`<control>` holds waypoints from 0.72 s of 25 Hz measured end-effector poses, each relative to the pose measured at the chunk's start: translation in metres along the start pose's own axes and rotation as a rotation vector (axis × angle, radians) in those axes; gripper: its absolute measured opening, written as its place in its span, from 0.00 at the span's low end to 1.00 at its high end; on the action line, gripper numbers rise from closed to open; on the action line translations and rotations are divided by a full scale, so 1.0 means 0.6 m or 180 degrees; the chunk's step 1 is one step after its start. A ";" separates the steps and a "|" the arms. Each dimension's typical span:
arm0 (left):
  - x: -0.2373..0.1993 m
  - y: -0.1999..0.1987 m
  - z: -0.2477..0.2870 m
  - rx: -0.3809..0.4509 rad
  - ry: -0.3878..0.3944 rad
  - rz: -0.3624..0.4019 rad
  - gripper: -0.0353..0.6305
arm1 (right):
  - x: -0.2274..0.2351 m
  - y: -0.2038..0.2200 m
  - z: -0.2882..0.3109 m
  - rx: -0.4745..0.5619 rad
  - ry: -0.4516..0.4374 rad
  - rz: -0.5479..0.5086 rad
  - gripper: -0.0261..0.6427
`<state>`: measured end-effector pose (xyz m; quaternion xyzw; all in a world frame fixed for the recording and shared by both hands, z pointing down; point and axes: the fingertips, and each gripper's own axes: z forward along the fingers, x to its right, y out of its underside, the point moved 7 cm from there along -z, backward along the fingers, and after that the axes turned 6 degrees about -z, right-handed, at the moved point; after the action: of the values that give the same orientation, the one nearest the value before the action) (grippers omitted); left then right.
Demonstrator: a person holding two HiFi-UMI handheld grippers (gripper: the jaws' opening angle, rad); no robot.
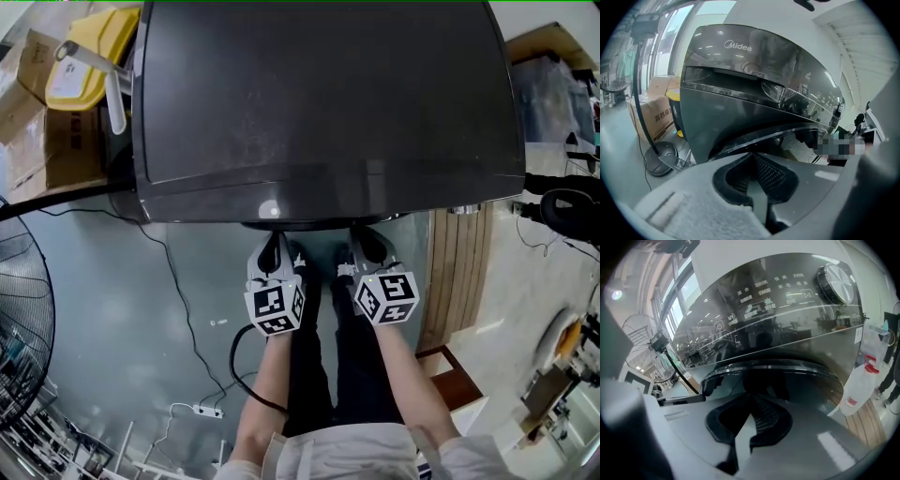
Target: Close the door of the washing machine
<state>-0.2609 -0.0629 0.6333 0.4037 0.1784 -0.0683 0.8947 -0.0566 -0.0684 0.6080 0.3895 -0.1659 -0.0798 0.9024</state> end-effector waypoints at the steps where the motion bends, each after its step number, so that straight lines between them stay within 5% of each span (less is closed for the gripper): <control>1: -0.002 -0.007 0.006 -0.0009 0.0029 0.0028 0.06 | -0.001 -0.004 0.004 -0.0008 0.0035 0.0012 0.04; 18: -0.013 -0.026 0.023 -0.0008 0.0198 0.0129 0.06 | -0.006 -0.013 0.016 0.0045 0.0128 0.0016 0.05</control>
<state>-0.2688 -0.0838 0.6337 0.4080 0.1981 -0.0374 0.8904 -0.0634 -0.0796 0.6076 0.3970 -0.1491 -0.0685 0.9030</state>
